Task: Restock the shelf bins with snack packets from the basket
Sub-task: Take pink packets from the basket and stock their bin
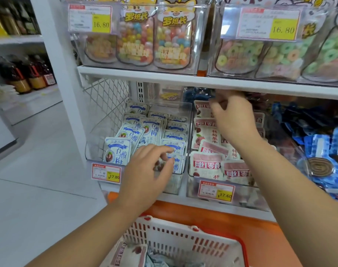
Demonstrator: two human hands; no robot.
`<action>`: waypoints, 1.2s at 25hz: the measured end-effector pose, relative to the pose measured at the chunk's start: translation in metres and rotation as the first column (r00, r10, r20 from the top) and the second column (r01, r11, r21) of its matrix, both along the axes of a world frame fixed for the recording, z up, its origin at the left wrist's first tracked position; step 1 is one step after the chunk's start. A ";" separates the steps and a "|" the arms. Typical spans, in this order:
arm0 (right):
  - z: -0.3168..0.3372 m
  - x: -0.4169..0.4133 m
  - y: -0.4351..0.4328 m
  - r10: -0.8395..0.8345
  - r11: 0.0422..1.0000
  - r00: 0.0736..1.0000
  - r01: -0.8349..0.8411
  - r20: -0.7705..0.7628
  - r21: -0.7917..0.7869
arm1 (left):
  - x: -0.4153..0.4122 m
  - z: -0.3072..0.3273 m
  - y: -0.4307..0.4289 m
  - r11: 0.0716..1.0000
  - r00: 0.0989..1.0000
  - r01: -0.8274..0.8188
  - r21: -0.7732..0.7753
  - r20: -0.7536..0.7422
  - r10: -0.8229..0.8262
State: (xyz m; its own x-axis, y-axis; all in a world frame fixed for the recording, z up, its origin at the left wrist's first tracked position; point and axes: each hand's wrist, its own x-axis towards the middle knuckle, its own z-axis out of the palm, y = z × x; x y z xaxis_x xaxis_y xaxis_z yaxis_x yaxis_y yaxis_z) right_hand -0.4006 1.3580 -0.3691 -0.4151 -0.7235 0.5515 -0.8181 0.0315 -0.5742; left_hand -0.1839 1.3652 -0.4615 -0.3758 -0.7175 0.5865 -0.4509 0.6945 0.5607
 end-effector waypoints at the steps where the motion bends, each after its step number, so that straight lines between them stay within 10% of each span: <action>1: -0.002 0.010 0.009 0.044 0.998 0.999 -0.046 -0.024 -0.053 | 0.012 -0.008 0.004 0.999 1.000 -0.007 -0.037 0.028 0.008; 7: -0.083 0.063 0.071 0.344 0.939 0.928 -0.343 -0.143 0.036 | 0.087 -0.114 0.027 0.956 0.891 -0.107 0.274 0.453 -0.030; 11: -0.170 0.102 0.102 0.640 0.766 0.657 -0.585 -0.398 0.265 | 0.113 -0.206 0.051 0.714 0.886 -0.337 0.614 0.464 0.019; 13: -0.216 0.123 0.109 0.718 0.666 0.653 -0.541 -0.241 0.514 | 0.119 -0.248 0.058 0.587 0.864 -0.404 0.702 0.503 -0.006; 16: -0.283 0.141 0.113 0.377 0.461 0.883 -0.440 0.279 0.771 | 0.119 -0.280 0.061 0.477 0.826 -0.490 0.730 0.564 -0.015; 19: -0.332 0.143 0.109 -0.240 0.441 0.702 -0.536 0.670 0.720 | 0.115 -0.294 0.058 0.471 0.826 -0.486 0.736 0.562 -0.027; 25: -0.366 0.165 0.066 -0.304 0.499 0.588 -0.572 0.750 0.651 | 0.113 -0.303 0.081 0.628 0.613 -0.502 0.595 0.757 -0.227; 30: -0.391 0.191 0.040 -0.372 0.546 0.613 -0.463 0.697 0.698 | 0.115 -0.308 0.080 0.623 0.603 -0.495 0.606 0.755 -0.256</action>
State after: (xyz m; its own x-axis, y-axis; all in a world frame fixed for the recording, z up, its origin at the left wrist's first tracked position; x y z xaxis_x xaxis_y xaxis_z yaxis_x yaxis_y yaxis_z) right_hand -0.2099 1.3982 -0.7597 -0.2725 -0.6549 -0.7049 -0.1487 0.7524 -0.6416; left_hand -0.0688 1.4447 -0.7698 -0.2383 -0.7844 -0.5727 -0.9664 0.1330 0.2199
